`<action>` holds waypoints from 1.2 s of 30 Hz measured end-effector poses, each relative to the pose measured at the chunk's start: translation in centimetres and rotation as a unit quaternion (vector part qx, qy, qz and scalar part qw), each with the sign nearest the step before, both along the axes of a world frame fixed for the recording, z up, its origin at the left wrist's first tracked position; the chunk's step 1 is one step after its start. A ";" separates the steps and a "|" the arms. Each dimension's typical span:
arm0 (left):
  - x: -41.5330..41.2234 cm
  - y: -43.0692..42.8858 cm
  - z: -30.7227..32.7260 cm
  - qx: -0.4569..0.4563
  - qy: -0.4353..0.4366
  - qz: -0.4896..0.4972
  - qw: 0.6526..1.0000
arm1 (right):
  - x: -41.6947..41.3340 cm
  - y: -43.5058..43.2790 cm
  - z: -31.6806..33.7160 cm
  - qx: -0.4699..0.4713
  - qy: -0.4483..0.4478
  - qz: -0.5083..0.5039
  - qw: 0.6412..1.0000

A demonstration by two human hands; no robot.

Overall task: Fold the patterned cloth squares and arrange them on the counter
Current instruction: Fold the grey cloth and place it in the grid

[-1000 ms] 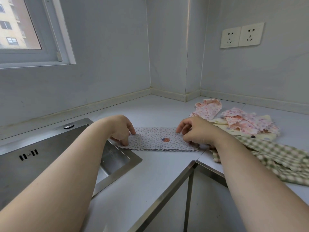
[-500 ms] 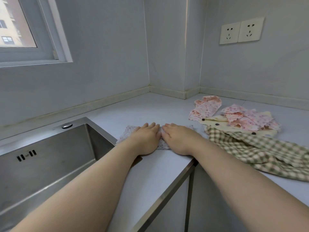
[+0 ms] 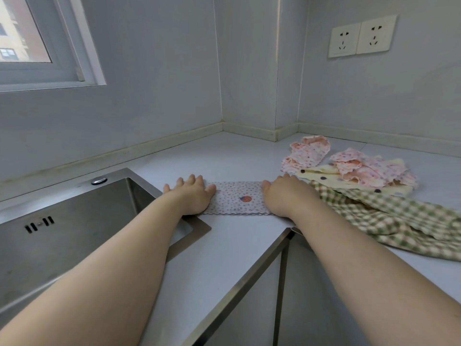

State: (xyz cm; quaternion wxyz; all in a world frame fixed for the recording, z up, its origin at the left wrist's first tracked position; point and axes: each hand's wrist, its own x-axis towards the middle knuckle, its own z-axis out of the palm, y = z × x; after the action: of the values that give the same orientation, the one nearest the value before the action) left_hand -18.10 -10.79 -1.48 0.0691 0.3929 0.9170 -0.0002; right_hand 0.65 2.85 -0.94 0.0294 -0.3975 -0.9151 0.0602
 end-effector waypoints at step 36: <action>10.2 2.1 2.5 -0.080 -0.024 -0.379 0.922 | 1.9 0.8 3.9 -0.536 0.588 0.049 0.604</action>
State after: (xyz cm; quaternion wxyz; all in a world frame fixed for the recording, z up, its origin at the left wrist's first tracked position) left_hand -7.88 -8.68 0.99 0.1169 0.7043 0.6944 -0.0900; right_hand 2.53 3.60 2.95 0.3394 -0.1760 -0.5223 0.7623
